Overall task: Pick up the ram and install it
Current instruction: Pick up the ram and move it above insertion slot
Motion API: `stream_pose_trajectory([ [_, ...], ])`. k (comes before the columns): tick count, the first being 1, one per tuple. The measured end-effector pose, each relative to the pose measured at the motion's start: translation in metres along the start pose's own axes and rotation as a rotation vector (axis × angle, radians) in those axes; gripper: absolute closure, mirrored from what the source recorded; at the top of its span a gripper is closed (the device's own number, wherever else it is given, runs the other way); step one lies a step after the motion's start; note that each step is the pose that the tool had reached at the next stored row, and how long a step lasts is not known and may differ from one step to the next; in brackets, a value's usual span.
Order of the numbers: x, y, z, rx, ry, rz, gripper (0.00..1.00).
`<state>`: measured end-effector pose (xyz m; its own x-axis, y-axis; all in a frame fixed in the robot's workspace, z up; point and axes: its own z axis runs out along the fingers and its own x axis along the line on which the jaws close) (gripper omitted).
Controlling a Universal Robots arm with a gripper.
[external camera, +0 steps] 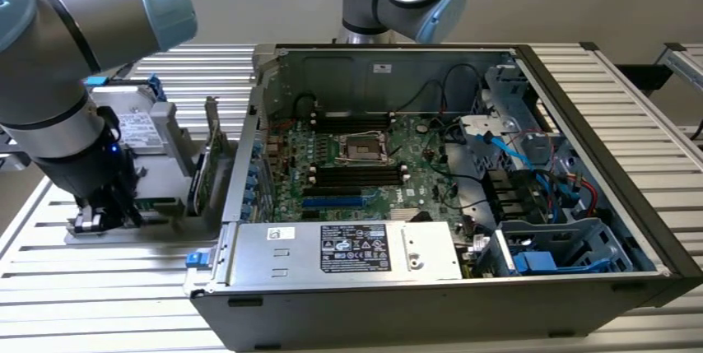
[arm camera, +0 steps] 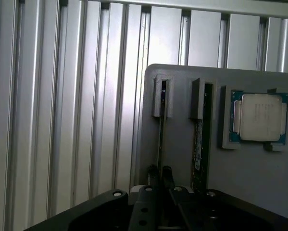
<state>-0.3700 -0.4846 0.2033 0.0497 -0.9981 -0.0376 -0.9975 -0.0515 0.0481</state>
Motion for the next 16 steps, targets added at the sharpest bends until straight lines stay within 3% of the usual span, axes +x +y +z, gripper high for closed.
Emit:
stream_pose_trajectory([
  [2, -0.001, -0.0003, -0.0091, 0.0000, 0.0000, 0.000, 0.87],
  [9, -0.002, -0.0004, -0.0228, 0.0001, -0.0001, 0.000, 0.87],
  [16, -0.003, -0.0024, -0.0433, 0.0001, 0.0000, 0.000, 0.87],
])
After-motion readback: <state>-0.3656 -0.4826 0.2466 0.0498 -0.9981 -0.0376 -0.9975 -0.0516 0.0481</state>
